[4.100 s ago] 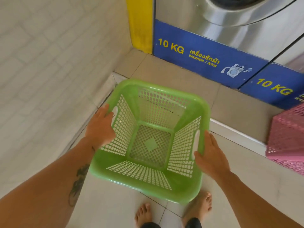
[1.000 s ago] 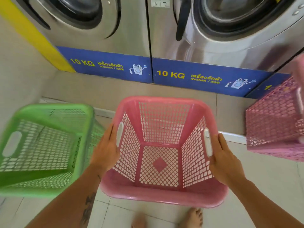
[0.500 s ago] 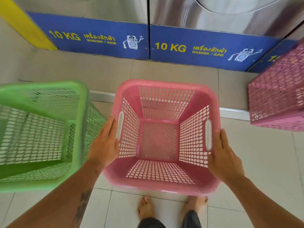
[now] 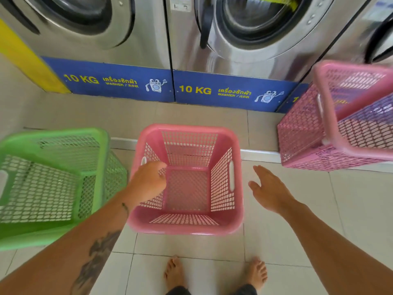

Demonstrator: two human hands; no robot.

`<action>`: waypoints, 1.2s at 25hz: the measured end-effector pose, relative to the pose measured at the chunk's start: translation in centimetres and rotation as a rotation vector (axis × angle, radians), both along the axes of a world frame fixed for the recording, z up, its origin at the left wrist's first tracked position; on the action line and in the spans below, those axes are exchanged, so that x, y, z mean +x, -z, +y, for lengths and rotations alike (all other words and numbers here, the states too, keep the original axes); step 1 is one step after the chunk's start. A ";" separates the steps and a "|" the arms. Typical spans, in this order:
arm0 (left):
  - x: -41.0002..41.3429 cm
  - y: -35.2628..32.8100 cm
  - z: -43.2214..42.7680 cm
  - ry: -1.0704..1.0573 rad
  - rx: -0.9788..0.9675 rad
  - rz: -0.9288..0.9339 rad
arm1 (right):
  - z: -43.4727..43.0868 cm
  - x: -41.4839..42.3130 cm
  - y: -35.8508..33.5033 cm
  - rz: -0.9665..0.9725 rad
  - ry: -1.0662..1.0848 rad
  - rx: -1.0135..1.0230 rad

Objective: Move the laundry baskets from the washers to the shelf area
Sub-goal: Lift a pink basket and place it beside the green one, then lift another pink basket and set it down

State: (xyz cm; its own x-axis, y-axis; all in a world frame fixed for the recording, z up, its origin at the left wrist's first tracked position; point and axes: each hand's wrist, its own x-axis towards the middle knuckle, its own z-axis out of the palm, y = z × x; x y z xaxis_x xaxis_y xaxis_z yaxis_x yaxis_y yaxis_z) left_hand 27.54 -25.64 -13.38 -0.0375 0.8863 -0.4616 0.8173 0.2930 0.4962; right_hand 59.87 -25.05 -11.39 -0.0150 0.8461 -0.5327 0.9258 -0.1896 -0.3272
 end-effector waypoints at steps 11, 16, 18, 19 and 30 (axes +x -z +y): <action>29.1 -11.3 7.5 0.106 0.235 -0.154 | 3.0 26.2 -12.7 0.140 0.085 0.226; 43.9 -14.7 10.2 0.059 0.264 -0.189 | 5.4 40.3 -16.2 0.122 0.155 0.282; 48.3 -16.0 11.3 0.079 0.288 -0.201 | 6.7 44.3 -17.2 0.117 0.183 0.294; 50.4 -16.3 12.3 0.093 0.302 -0.208 | 7.5 46.3 -17.3 0.109 0.182 0.314; 56.2 -6.7 27.5 0.087 0.261 0.097 | 21.2 57.2 -7.5 0.022 0.276 0.328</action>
